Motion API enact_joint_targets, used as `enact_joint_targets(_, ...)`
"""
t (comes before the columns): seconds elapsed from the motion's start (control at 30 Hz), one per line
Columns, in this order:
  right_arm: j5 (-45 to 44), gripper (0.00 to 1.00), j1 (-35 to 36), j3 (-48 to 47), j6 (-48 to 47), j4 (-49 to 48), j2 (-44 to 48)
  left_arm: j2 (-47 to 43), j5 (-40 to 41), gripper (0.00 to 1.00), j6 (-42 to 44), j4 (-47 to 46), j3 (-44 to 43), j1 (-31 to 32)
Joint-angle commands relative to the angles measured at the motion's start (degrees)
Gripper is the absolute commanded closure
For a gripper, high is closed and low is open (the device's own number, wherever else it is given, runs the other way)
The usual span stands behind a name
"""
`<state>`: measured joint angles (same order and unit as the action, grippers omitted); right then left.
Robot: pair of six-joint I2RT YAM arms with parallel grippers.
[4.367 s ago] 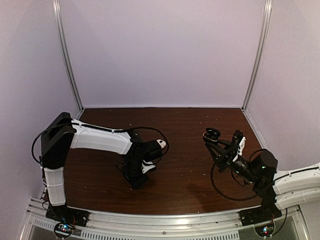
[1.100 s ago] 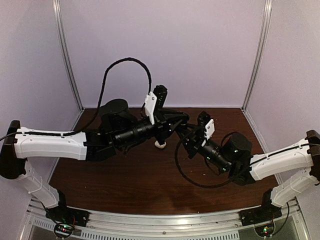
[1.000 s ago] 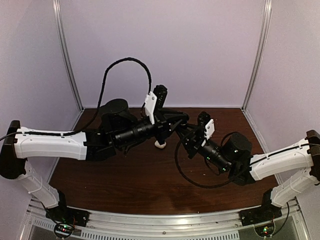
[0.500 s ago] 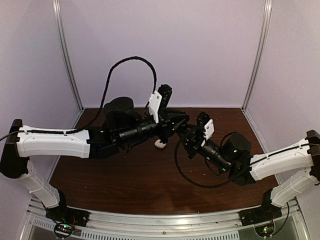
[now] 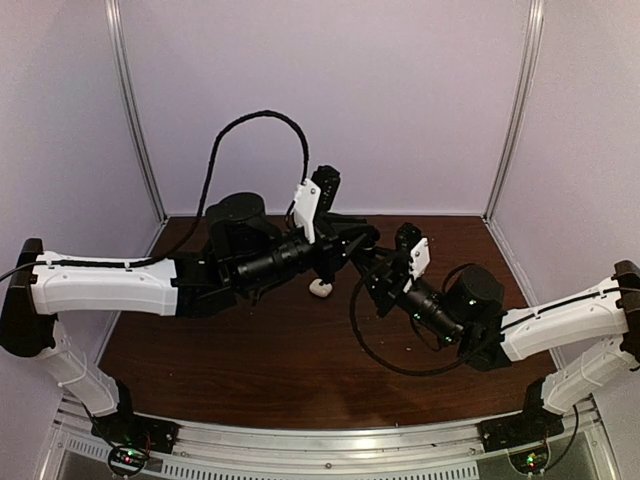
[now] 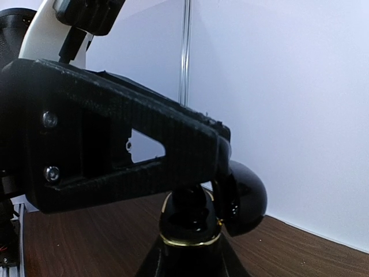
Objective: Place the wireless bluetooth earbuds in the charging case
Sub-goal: Insert the right earbud into the right side groove of the charging case.
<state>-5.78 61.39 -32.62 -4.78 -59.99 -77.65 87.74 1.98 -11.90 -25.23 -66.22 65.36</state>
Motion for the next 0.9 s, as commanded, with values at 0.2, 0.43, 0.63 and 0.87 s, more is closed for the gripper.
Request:
enact_joint_targets(0.2,-1.3,1.00,0.4,-0.1,0.3,-4.3,1.6,-1.0,-2.0,0.92,0.3,0.4,0.6,0.3)
enact_joint_targets(0.43,-1.2,1.00,0.4,-0.3,0.3,-4.1,1.3,-0.4,-5.3,0.93,0.6,0.7,0.2,0.3)
enact_joint_targets(0.63,-1.1,1.00,0.4,-0.5,0.1,-3.9,1.3,1.0,-4.9,0.93,0.5,2.4,-1.2,0.3)
enact_joint_targets(0.87,-0.7,1.00,0.4,-0.1,-0.6,-4.4,2.0,2.7,-1.1,0.89,-0.2,7.1,-3.6,0.3)
